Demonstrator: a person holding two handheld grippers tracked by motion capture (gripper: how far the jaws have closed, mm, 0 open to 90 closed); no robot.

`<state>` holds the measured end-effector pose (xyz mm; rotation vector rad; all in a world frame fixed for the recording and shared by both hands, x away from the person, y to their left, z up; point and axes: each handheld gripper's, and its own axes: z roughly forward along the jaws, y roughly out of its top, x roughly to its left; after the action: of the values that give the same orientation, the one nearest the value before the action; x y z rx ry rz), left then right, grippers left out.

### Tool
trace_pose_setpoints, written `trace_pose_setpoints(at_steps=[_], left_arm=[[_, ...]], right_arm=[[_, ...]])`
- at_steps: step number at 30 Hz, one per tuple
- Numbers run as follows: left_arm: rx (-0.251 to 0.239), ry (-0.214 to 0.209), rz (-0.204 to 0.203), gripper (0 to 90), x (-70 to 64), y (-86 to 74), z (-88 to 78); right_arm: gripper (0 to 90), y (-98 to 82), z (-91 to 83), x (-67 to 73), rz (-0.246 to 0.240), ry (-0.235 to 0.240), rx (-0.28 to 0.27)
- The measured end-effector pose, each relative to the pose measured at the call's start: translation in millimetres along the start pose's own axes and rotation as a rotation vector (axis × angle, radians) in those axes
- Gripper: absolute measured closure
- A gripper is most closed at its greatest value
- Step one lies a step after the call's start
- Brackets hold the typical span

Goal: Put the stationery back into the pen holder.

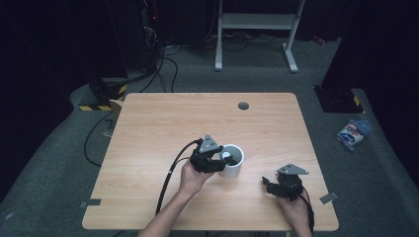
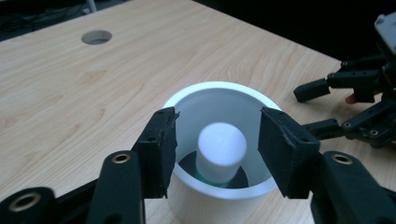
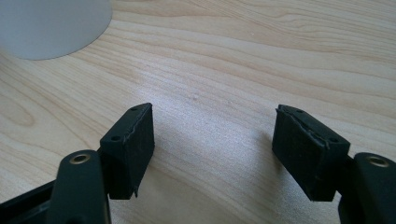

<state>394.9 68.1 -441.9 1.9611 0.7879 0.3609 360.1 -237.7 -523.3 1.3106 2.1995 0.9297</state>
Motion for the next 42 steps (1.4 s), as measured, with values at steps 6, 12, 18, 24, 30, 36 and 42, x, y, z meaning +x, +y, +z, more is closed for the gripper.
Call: trace_pose_setpoints(at_steps=[6,12,18,24,30,36,42], left_arm=[[-0.039,0.008,-0.03,45.3,5.1,-2.8,-13.8],[-0.059,0.035,-0.044,45.1,12.3,-7.9,-25.3],[-0.074,0.044,-0.067,45.1,17.5,-10.7,-33.4],[-0.081,0.056,-0.073,45.1,20.4,-13.6,-39.3],[-0.084,0.077,-0.093,45.1,25.7,-20.1,-47.6],[-0.088,0.1,-0.114,45.1,32.3,-29.4,-57.9],[-0.094,0.14,-0.146,45.1,41.1,-44.0,-70.6]], right_arm=[[29.6,0.0,0.0,-0.1,-0.001,0.0,0.001],[29.6,0.0,0.0,0.0,0.0,0.0,0.0],[29.6,0.0,0.0,0.0,0.0,0.0,0.0],[29.6,0.0,0.0,0.0,0.0,0.0,0.0],[29.6,0.0,0.0,0.0,0.001,0.0,0.0],[29.6,0.0,0.0,0.0,0.0,0.0,0.001],[29.6,0.0,0.0,0.0,0.001,0.0,0.0]])
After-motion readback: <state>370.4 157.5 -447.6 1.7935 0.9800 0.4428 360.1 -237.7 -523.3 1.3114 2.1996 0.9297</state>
